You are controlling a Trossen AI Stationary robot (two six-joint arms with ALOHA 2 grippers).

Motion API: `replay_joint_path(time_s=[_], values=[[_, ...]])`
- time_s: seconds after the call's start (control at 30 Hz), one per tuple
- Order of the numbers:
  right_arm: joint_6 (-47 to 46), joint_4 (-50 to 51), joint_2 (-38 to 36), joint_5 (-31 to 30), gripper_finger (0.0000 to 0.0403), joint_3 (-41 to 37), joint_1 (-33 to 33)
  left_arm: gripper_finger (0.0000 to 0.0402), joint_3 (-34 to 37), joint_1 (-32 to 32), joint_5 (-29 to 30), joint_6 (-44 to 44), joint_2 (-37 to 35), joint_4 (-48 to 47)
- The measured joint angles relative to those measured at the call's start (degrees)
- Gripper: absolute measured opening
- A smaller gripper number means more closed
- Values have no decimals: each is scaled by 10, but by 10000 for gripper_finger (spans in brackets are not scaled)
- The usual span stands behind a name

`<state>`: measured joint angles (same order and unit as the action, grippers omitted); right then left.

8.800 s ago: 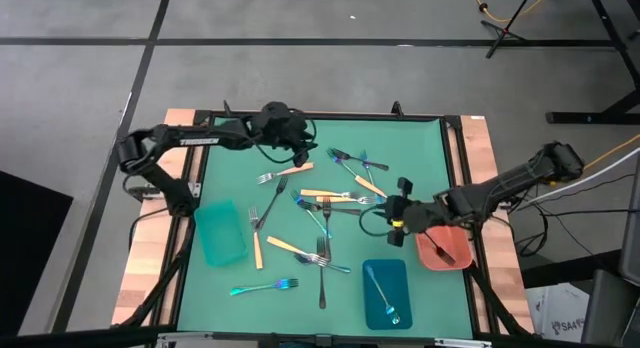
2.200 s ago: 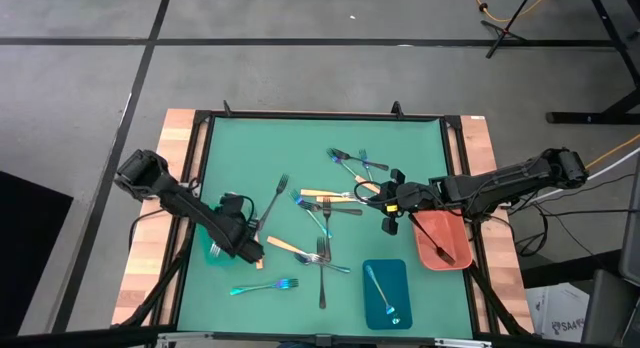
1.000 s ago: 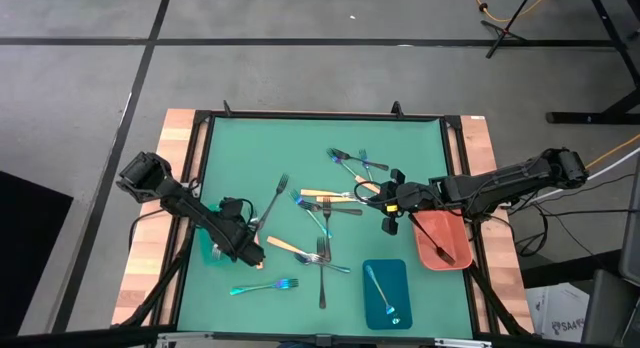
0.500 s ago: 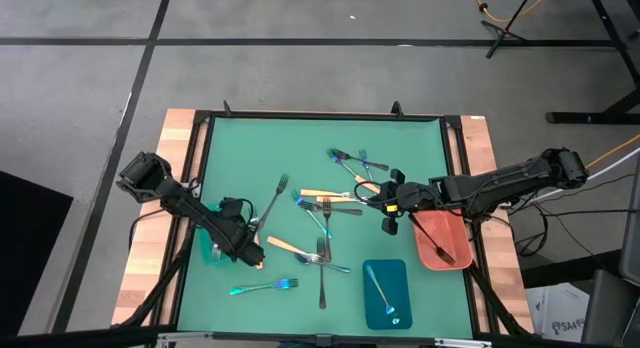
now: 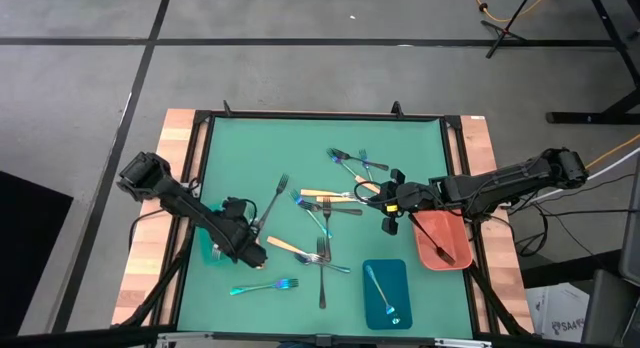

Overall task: Sort silverware by color (type)
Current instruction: Put the yellow fork into the green bin

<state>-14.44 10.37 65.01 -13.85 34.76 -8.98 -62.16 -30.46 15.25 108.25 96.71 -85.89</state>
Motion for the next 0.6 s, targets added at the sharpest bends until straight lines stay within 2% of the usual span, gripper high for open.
replay_joint_path(time_s=[0.6], values=[[0,0,0,0,56,0,0,115,-93,24,145,-129,0,-3]])
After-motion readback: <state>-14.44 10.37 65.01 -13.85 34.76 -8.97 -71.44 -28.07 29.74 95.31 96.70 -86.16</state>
